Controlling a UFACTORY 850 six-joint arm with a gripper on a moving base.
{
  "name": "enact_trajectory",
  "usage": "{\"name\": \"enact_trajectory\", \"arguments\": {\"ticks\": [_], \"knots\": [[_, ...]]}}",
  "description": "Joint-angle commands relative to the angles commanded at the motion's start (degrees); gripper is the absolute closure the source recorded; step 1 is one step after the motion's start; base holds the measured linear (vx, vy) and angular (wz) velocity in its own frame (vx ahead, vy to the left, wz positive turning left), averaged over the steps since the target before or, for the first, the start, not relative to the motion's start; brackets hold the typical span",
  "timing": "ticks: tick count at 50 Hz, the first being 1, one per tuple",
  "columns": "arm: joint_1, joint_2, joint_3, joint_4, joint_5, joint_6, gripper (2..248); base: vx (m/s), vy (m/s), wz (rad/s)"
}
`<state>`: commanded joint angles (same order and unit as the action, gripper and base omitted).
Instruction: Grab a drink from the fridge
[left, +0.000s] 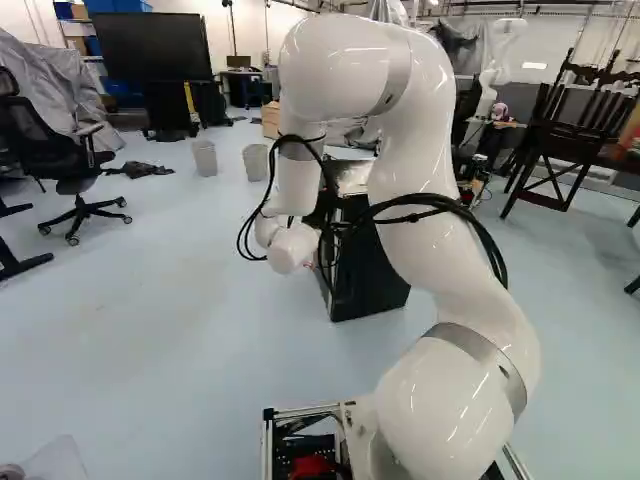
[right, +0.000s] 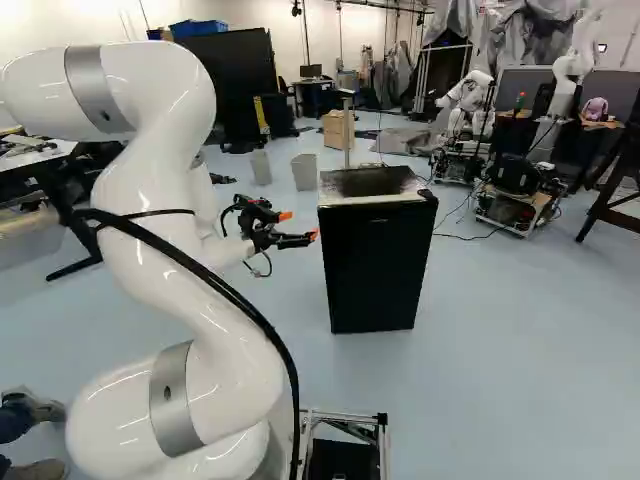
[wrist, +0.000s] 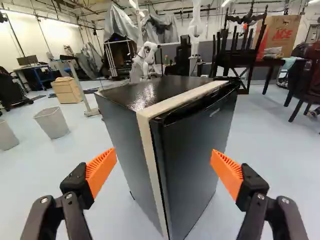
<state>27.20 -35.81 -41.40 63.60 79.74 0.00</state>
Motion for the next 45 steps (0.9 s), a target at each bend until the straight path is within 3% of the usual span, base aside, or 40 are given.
{"name": "enact_trajectory", "arguments": {"ticks": [45], "knots": [[-1.16,-3.93,-6.81,3.55,0.0,0.0,3,0.0,0.0,0.0]]}}
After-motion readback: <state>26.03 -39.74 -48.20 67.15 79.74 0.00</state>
